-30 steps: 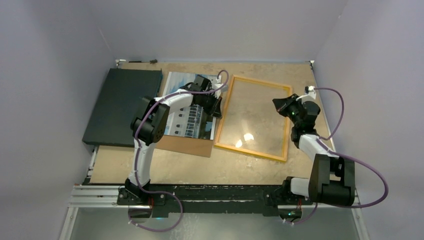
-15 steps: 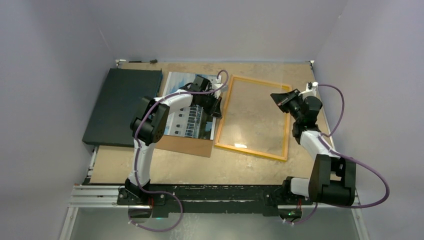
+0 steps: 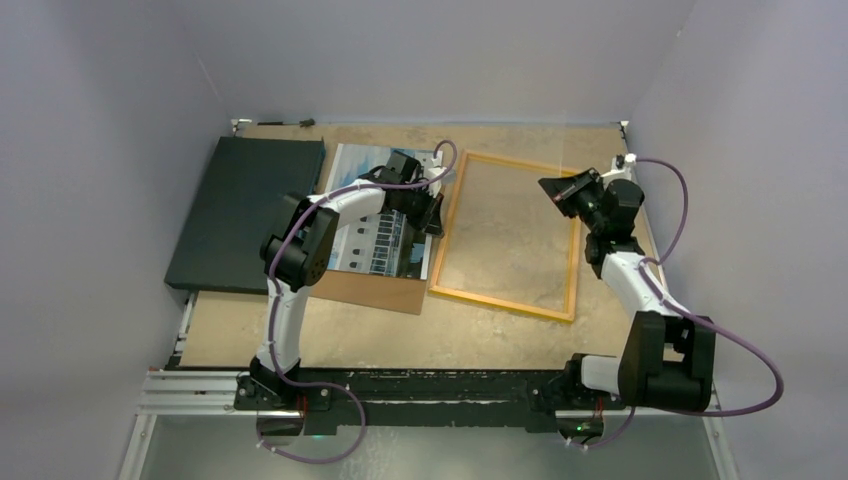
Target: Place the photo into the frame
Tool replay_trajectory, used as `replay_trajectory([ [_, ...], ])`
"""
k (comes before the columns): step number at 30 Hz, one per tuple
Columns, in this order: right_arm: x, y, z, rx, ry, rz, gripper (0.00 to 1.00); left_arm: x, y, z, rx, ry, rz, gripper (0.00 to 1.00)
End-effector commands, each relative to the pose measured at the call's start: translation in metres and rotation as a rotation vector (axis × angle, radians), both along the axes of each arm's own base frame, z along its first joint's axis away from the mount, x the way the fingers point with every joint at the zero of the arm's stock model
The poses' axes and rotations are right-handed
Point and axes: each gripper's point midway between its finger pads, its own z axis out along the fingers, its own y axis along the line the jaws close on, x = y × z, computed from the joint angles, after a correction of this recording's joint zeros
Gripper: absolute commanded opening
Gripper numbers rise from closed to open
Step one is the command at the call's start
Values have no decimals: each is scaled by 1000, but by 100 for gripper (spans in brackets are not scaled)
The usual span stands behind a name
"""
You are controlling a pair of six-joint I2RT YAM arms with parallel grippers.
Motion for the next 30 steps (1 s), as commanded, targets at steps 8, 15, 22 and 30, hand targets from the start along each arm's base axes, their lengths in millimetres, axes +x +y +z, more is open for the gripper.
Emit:
replay_trajectory([
  [8, -18, 12, 25, 138, 116, -64, 0, -12, 1, -17, 42, -4, -14, 0],
  [15, -18, 12, 34, 148, 132, -111, 0, -16, 1, -18, 35, 20, -9, 0],
  [22, -14, 12, 34, 107, 109, -105, 0, -21, 3, -16, 25, 27, -3, 0],
  [30, -23, 3, 18, 19, 141, -136, 0, -22, 4, -12, 26, 23, -1, 0],
])
